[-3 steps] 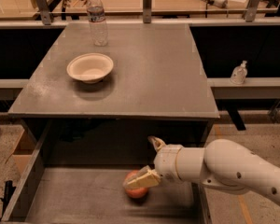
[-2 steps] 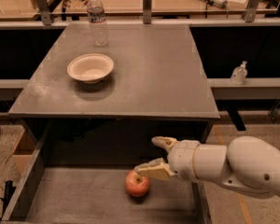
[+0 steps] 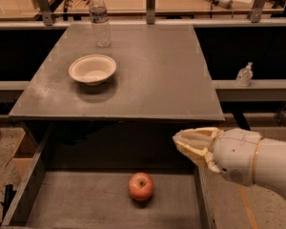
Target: Place apple into top drawer
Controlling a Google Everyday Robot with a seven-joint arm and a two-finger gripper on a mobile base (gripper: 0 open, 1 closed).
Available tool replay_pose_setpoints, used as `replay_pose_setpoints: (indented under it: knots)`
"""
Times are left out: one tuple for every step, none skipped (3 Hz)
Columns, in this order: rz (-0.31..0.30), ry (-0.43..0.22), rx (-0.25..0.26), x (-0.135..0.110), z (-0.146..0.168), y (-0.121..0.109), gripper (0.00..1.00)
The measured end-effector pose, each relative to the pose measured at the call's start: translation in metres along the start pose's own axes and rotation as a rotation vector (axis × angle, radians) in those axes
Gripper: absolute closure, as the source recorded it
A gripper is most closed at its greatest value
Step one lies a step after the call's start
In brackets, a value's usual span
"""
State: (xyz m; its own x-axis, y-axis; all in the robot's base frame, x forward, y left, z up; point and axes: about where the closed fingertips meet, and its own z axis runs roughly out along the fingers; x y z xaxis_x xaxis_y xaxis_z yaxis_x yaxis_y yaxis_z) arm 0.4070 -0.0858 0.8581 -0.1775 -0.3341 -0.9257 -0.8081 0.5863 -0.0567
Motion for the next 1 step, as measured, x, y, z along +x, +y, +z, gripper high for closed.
replay_pose_setpoints:
  knots:
    - [0.005, -0.003, 0.039, 0.0023, -0.0147, -0.0064, 0.81]
